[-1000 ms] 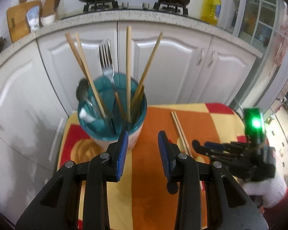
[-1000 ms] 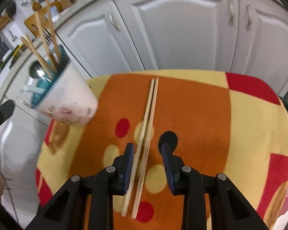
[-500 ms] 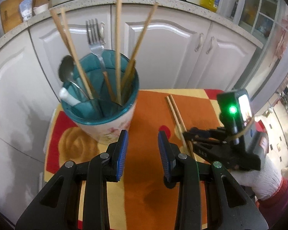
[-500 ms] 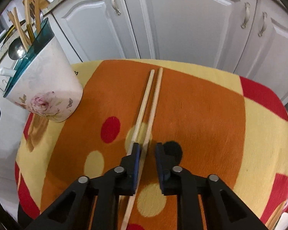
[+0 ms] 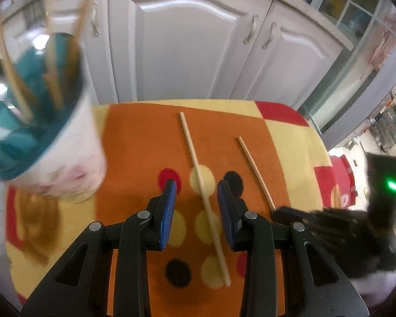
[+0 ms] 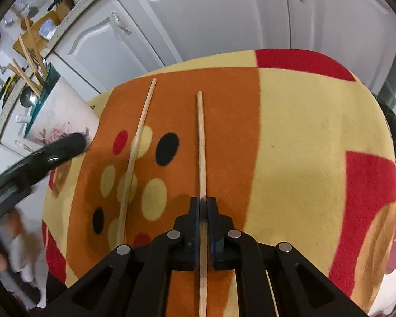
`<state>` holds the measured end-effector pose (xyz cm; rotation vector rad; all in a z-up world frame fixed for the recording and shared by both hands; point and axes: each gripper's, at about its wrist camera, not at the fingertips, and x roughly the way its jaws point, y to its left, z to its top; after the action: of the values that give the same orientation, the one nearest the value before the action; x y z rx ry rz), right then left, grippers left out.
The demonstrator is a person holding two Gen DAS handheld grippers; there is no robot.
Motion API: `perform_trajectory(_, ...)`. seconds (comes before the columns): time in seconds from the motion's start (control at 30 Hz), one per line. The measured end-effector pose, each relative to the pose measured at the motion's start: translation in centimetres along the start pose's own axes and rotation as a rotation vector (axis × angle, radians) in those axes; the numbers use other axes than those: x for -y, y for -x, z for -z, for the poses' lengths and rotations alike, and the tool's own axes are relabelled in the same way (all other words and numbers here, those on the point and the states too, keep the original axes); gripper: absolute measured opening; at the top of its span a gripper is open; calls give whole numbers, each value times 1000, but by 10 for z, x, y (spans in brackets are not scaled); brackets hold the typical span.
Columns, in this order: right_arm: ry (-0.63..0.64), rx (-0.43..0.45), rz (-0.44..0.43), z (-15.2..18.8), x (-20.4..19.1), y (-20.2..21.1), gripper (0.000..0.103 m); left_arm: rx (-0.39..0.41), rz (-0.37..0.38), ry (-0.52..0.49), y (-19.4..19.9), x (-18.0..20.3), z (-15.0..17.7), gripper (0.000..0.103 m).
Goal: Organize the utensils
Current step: 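Grasp a wooden chopstick with the right tool while the left tool grasps another, then lift the chopstick with the left tool while the right tool lifts its chopstick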
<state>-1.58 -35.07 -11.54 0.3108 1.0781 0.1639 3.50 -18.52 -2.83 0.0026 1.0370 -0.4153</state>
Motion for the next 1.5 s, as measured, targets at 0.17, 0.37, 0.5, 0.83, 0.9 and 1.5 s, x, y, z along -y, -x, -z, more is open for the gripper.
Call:
perform_trajectory(0.17,11,29,3,-28,3,-2,8,-24,-40,40,-32,1,-19,31)
perform_trajectory(0.37,27,9,-16,-61,-11,-22,8,-41,-128,45,-61,2,-41,31)
perform_trajectory(0.5,42,-4,-8,-71,-16,-34,8,-66,-181,62,-81,-2,-50,31)
perform_trajectory(0.83,55,0,-35,-84,-14,-52,8,-74,-130,42,-91,-4,-51,6)
perform_trajectory(0.9,65,-8,-32,-85,-18,-52,5,-92,-71,50,-87,-5,-47,6)
perform_trajectory(1.5,157,253,-154,-43,-60,99,5,96,131,39,73,-23,-10,5)
